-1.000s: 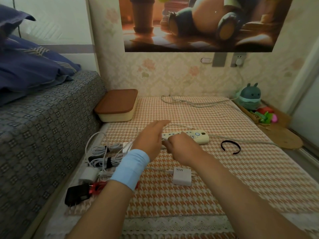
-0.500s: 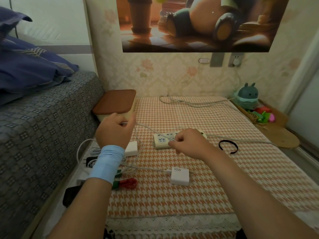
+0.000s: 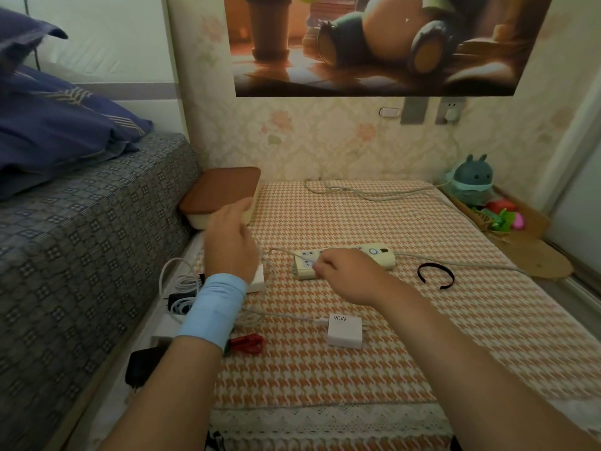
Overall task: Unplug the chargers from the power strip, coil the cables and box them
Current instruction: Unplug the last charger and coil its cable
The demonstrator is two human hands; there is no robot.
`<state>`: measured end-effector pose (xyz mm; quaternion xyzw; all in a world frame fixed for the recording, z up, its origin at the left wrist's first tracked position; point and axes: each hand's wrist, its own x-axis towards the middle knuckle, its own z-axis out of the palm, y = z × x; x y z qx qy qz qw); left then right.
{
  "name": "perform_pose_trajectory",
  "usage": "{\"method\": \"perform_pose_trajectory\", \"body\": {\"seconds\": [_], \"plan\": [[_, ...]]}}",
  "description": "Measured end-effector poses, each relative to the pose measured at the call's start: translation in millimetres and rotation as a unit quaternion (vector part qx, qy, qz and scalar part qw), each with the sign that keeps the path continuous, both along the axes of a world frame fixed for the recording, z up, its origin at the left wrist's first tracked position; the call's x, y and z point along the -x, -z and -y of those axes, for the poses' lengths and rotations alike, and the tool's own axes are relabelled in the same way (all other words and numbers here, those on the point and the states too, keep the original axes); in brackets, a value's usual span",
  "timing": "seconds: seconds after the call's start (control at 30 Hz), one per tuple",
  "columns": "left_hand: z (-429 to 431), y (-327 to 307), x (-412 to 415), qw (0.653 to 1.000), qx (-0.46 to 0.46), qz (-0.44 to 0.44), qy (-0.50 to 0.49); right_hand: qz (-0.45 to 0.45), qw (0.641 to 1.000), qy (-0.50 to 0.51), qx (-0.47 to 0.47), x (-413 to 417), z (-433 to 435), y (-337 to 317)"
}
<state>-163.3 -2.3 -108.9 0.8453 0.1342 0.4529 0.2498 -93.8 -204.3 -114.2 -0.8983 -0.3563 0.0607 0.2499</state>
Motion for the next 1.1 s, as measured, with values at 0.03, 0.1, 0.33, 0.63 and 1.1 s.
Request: {"method": "perform_pose_trajectory", "body": {"seconds": [0.03,0.1,0.33,0.63,1.1], "plan": [[10.5,-0.1,-1.9,0.998,-0.015,-0.006,0.065,-0.007,1.000,-0.010,0.000,3.1,-4.4,0.0],[30.5,2.0,-4.9,0.980,-0.030,-0.089,0.176,-0.019,0.999,-0.029,-0.026,8.6,-10.2,1.4],[40.9,2.9,-11.2,0.941,-0.076,-0.300,0.135,0.023,0.999,0.010,-0.040,3.8,3.6,1.7],[-11.7,10.3,-4.7,0.980,0.017,-0.193,-0.042,-0.153,0.987,0.039,-0.015,-25.8,32.2,19.5],[1.8,-1.7,-2.0,0.938,0.041,-0.330,0.100,-0.123,0.987,0.007,0.108,-9.6,4.1,33.3]]}}
